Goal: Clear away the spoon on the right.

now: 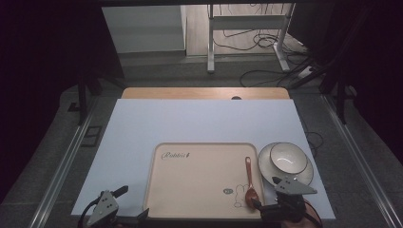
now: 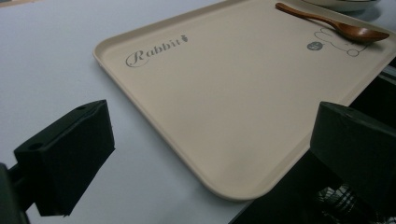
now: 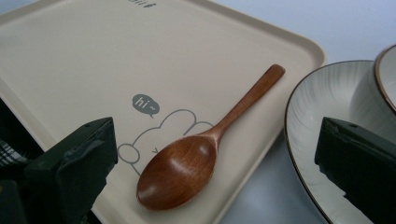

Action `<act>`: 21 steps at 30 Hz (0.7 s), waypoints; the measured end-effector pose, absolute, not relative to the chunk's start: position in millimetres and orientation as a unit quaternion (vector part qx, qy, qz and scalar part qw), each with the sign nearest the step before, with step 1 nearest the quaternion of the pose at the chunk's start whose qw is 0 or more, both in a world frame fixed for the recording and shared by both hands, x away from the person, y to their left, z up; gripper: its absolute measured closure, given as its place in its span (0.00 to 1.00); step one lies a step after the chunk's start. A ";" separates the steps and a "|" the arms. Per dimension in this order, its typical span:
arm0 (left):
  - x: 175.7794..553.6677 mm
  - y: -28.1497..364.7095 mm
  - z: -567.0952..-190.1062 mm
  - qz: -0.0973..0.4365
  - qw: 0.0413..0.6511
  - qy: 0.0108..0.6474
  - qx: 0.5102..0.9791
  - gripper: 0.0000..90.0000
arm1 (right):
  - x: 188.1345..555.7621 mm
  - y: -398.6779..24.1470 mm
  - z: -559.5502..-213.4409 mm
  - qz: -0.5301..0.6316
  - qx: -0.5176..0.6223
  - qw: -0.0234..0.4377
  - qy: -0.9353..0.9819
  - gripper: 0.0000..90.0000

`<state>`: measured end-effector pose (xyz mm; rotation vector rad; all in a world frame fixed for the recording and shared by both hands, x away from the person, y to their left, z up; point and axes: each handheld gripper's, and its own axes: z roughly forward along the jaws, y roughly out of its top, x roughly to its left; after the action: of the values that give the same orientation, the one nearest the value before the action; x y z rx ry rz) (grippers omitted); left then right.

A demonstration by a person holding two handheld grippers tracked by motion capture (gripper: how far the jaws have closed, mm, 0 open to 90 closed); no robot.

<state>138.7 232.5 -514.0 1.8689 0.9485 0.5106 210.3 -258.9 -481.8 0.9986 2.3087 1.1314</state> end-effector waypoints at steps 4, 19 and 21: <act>138.9 232.1 -514.1 0.208 0.471 0.387 0.765 0.00 | 206.9 -264.4 -480.7 0.404 0.361 0.199 0.817 0.00; 139.4 231.3 -514.2 0.207 0.468 0.385 0.768 0.00 | 192.6 -283.6 -482.3 0.397 0.387 0.227 0.801 0.00; 139.5 231.1 -514.2 0.207 0.468 0.384 0.769 0.00 | 190.6 -286.6 -483.5 0.399 0.388 0.228 0.799 0.00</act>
<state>139.5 231.1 -514.2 1.8860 0.9429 0.5067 190.6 -286.6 -483.5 1.0701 2.2009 1.0985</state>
